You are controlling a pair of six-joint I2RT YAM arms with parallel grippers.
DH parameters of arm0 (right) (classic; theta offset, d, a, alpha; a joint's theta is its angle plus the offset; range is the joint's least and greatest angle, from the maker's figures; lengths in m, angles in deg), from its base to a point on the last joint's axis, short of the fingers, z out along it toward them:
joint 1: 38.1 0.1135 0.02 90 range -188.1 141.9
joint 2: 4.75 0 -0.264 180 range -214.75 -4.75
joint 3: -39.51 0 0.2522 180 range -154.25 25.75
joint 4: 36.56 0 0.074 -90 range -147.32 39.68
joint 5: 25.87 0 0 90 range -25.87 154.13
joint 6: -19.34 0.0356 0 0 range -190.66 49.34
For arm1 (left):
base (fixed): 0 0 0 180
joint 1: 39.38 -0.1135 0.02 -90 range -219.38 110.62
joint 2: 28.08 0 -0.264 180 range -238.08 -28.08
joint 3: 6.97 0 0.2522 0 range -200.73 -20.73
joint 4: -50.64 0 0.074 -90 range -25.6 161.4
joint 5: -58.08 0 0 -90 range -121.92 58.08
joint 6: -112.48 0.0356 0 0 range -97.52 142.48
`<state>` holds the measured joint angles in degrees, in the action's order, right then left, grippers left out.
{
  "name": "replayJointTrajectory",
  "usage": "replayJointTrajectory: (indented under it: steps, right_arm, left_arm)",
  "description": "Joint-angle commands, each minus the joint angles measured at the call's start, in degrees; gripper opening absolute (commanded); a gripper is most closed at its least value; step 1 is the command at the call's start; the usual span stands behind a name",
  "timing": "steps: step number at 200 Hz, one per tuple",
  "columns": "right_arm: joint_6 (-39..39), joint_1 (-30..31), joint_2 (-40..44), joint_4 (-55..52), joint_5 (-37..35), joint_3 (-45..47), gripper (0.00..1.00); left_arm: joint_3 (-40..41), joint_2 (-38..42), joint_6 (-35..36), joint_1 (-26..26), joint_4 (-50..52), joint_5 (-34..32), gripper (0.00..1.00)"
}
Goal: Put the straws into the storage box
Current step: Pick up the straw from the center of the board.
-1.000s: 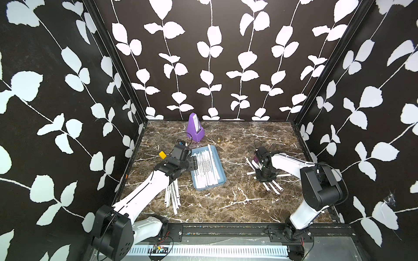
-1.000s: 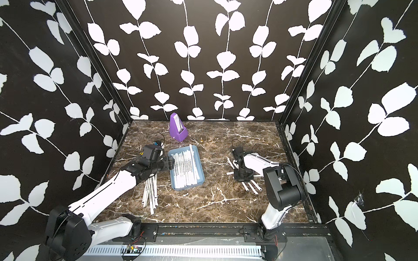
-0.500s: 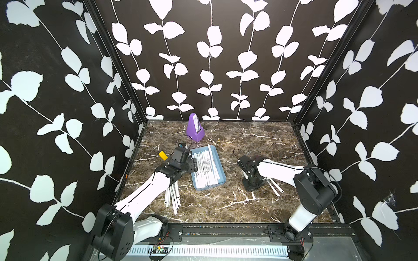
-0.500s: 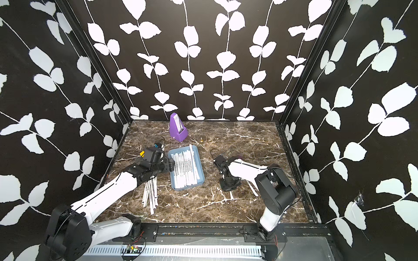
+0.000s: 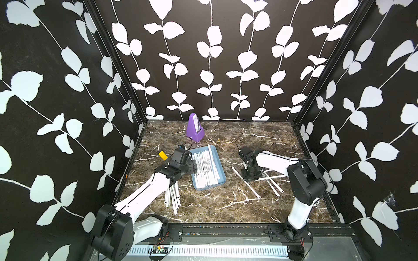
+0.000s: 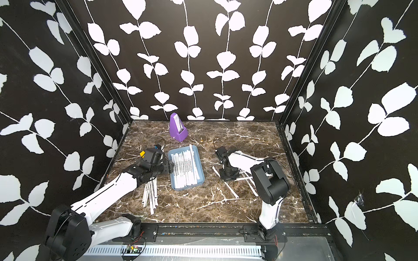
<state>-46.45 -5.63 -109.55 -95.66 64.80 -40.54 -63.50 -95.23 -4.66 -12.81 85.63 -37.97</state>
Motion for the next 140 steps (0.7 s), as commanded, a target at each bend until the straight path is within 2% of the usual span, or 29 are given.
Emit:
replayJointTrajectory:
  steps: [1, 46, 94, 118, 140]
  right_arm:
    - [-1.00, 0.85, -0.79, 1.27, 1.76, -1.87, 0.29]
    - [-2.72, 1.46, 2.02, -0.53, 4.23, -3.69, 0.33]
    - [-6.36, 2.92, 1.01, -1.39, 7.63, -2.80, 0.35]
    - [-7.15, 3.22, -0.73, -1.14, 5.91, -2.58, 0.33]
    - [-7.94, 3.35, -2.11, -0.50, 4.88, -2.45, 0.23]
  left_arm:
    - [0.54, 1.10, 0.07, -0.07, 1.35, -0.70, 0.78]
    - [-0.13, 0.41, 0.62, -0.20, 1.73, -1.21, 0.78]
    - [-0.21, -0.28, 0.26, -0.12, 1.31, -0.89, 0.78]
    - [-0.18, -0.40, -0.01, -0.19, 1.09, -0.58, 0.77]
    - [-0.39, -0.43, 0.15, -0.18, 1.33, -0.45, 0.77]
